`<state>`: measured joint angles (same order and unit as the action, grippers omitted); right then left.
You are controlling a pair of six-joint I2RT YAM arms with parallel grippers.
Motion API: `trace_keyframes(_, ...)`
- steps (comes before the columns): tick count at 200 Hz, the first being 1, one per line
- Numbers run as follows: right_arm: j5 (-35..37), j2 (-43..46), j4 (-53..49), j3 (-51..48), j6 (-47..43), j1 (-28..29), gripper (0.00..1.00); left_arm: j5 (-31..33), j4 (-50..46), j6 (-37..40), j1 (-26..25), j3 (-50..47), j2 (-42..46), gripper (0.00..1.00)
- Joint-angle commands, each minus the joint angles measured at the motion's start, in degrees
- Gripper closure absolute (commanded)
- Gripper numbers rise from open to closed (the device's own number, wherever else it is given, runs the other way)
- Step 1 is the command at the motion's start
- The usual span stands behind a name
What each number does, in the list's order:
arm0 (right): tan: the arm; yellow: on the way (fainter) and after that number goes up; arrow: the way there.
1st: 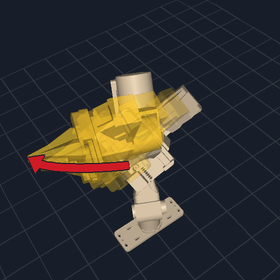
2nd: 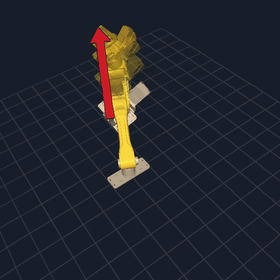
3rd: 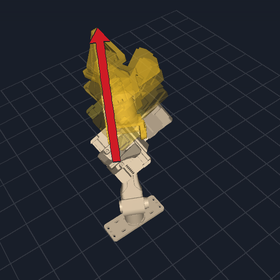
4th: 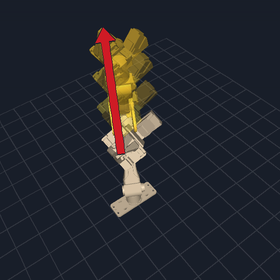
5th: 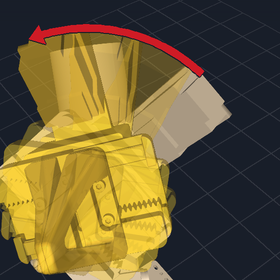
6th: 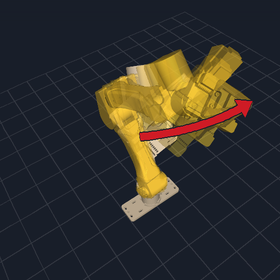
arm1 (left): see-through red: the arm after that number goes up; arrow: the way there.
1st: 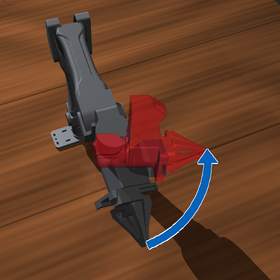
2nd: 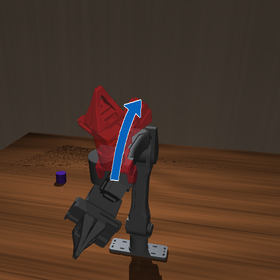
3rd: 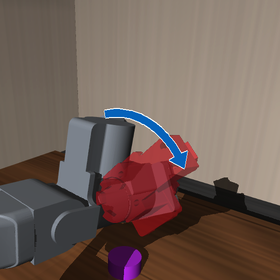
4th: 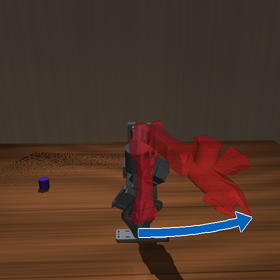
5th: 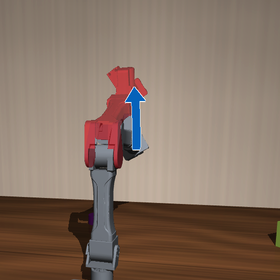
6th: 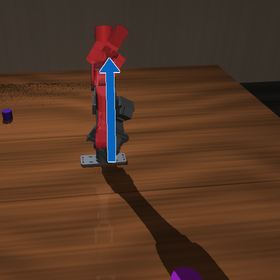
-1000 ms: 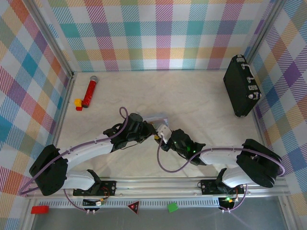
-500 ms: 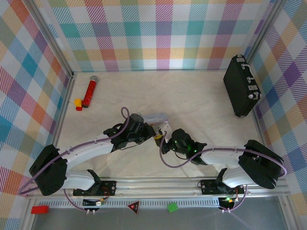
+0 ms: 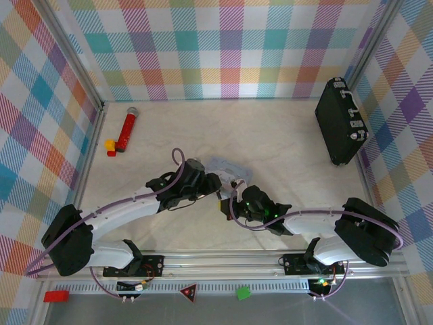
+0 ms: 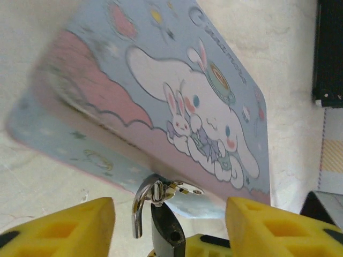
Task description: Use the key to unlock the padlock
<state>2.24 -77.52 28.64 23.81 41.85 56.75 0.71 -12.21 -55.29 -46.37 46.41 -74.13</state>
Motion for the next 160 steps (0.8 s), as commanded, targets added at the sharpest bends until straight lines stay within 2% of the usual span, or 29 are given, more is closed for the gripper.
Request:
trace_keyframes(1,2.6,-1.1,-2.2,-1.2,6.6,-0.1,1.00,3.4,-5.9,2.8,1.5,1.7,0.4,0.38)
trace_keyframes(28,2.3,-2.6,-2.8,-0.8,8.2,-0.5,1.00,8.2,-10.4,7.7,2.5,5.2,-1.8,0.29)
trace_keyframes(71,1.9,-4.5,-4.8,0.0,7.0,-1.1,1.00,14.1,-16.6,17.2,2.7,16.4,-12.3,0.15)
trace_keyframes(129,2.6,-4.8,-8.1,0.7,8.3,-2.3,1.00,15.9,-19.5,21.4,3.0,26.4,-28.7,0.10)
trace_keyframes(160,2.4,-3.2,-10.8,-0.5,10.3,-5.5,1.00,19.0,-22.5,19.3,4.2,26.3,-32.3,0.09)
